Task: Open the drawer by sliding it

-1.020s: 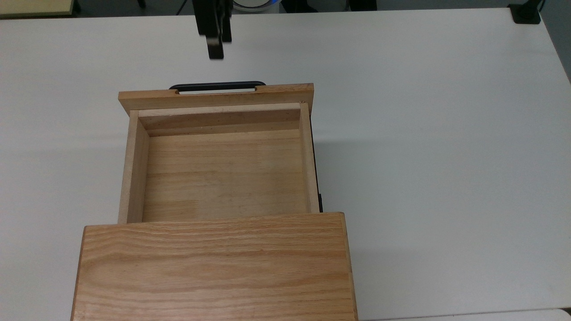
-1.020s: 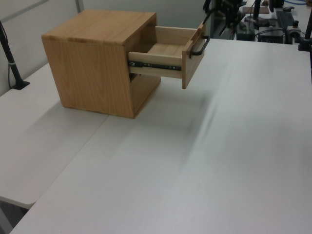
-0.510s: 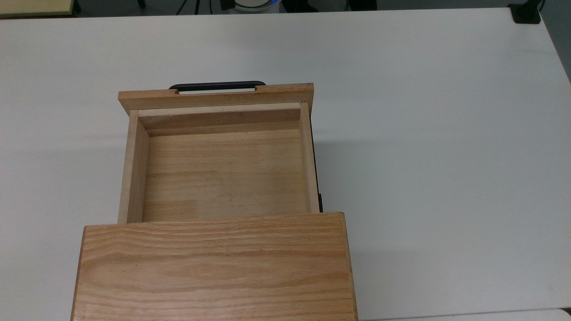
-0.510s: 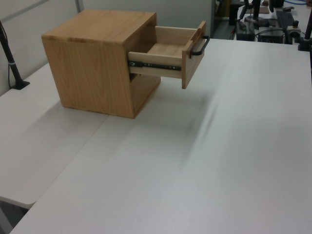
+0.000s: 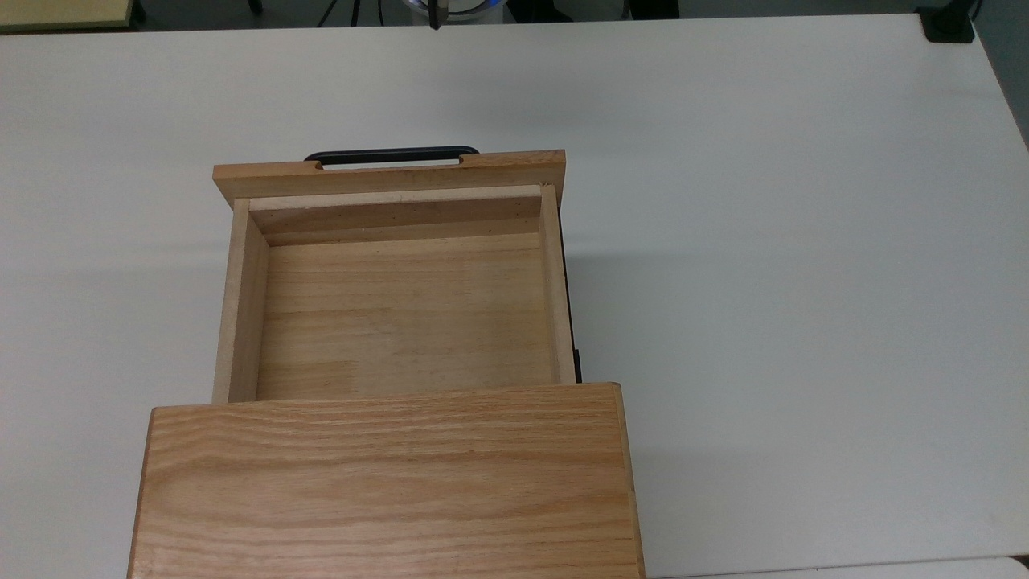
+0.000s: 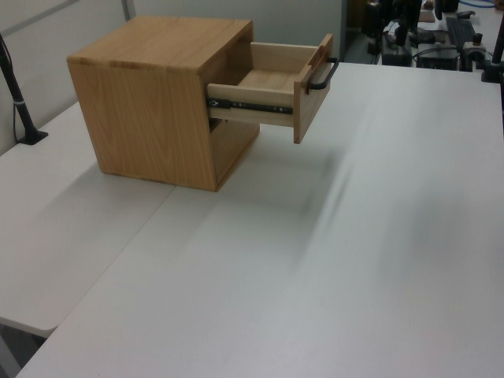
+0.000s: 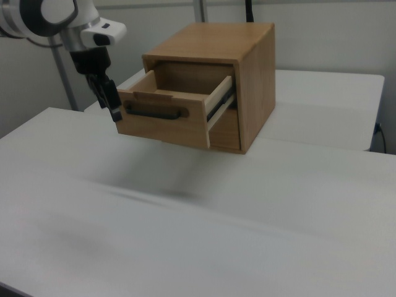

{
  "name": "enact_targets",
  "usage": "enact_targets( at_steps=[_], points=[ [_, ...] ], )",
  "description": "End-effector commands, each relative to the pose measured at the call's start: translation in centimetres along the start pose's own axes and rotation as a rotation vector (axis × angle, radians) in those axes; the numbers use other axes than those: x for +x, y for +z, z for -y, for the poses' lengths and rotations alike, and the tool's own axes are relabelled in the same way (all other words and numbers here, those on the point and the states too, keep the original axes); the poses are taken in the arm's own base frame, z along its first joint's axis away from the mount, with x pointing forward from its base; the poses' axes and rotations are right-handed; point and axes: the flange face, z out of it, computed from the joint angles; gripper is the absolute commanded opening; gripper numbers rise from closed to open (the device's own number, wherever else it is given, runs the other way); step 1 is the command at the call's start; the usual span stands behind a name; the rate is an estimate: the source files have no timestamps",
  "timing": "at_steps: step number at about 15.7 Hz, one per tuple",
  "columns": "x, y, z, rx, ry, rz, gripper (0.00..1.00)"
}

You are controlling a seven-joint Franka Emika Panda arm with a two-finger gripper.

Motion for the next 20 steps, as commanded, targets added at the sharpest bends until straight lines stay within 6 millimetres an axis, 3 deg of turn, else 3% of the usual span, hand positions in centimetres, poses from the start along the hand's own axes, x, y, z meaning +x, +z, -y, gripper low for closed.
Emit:
enact_targets(
  at_steps=[1, 5, 8, 10, 12, 16, 20],
  points=[
    [0.0, 1.5, 2.4, -0.134, -0.201, -0.005, 0.91],
    [-0.2, 2.3, 3.7, -0.187, -0.326, 0.001, 0.91],
    [-1.6, 3.2, 4.6, -0.226, -0.361, 0.072, 0.91],
    [-1.5, 3.4, 4.6, -0.227, -0.363, 0.076, 0.91],
    [-1.4, 2.5, 4.8, -0.221, -0.381, 0.061, 1.0],
    [-1.0, 3.4, 4.9, -0.203, -0.561, 0.101, 1.0],
    [0.1, 3.5, 5.7, -0.143, -0.516, 0.032, 1.0]
  ],
)
